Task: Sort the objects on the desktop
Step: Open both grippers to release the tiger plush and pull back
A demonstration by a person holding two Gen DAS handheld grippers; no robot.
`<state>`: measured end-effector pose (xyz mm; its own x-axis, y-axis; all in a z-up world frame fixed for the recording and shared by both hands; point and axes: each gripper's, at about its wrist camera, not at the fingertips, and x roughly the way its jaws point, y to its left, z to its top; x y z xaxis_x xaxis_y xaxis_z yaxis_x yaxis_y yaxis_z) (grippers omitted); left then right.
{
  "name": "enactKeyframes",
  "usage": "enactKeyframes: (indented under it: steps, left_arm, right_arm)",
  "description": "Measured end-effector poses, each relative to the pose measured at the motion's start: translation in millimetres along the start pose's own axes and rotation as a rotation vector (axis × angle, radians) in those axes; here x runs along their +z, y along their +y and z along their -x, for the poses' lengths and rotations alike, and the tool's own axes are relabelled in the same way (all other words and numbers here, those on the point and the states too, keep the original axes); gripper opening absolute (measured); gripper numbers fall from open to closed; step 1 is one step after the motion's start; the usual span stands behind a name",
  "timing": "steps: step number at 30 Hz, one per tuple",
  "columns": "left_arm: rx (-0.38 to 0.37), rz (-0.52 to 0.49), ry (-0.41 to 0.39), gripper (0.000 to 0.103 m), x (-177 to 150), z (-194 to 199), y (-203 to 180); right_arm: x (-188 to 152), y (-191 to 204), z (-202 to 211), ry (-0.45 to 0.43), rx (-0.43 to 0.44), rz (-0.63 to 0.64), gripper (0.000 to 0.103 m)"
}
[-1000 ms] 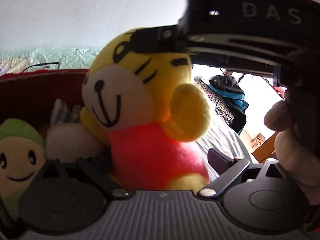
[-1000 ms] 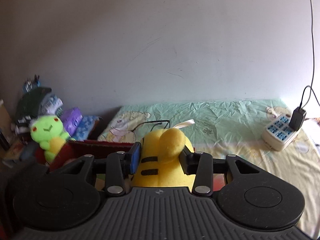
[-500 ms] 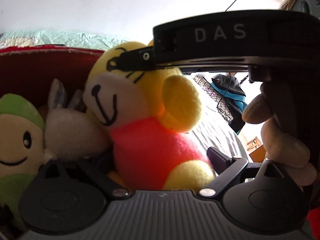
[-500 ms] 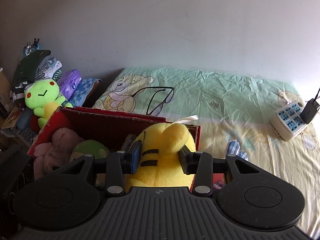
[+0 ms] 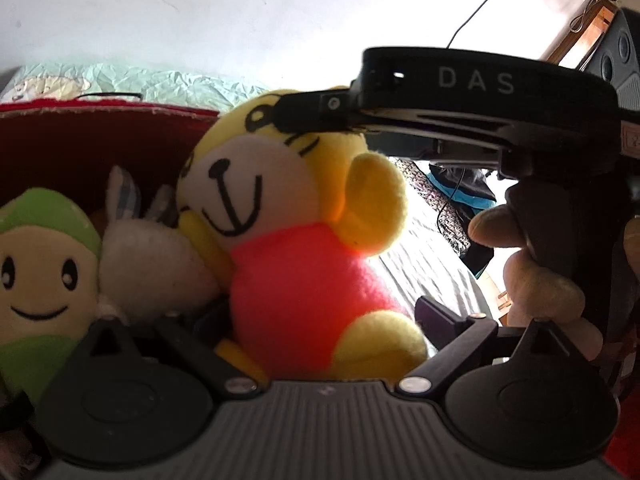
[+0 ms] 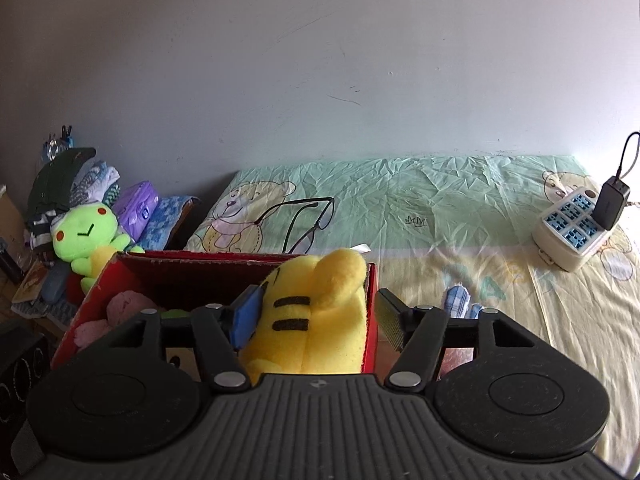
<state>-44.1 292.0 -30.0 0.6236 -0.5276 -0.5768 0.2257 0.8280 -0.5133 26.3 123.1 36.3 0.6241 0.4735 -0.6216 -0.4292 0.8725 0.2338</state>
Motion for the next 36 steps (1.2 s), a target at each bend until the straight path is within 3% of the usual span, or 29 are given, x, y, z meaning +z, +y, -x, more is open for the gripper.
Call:
enactKeyframes:
  steps: [3,7,11,16,21,25,31,36]
  left_arm:
    - [0.006,0.009,-0.031,0.097,0,12,-1]
    - [0.039,0.023,-0.062,0.097,-2,25,-6]
    - [0.09,0.039,-0.072,0.097,-4,34,-14]
    - [0.196,0.048,-0.048,0.097,-4,39,-16]
    - [0.286,0.044,-0.037,0.1,-9,67,-43]
    - [0.325,0.031,-0.037,0.1,-10,65,-42]
    - [0.339,0.032,-0.032,0.102,-12,77,-47]
    - [0.399,0.024,-0.002,0.102,-14,81,-49]
  right_arm:
    - [-3,-7,11,-0.026,0.048,-0.087,0.067]
    - [-10,-11,26,-0.078,0.026,-0.133,0.066]
    - [-17,-13,32,-0.07,0.021,-0.158,0.065]
    - [-28,-4,35,-0.048,0.01,-0.113,0.065]
    - [-34,6,42,-0.057,-0.01,-0.052,0.056]
    - [-39,8,44,-0.047,-0.01,-0.031,0.048]
    - [-42,5,46,-0.027,0.023,-0.075,0.048]
    - [-47,7,48,-0.023,0.019,-0.073,0.048]
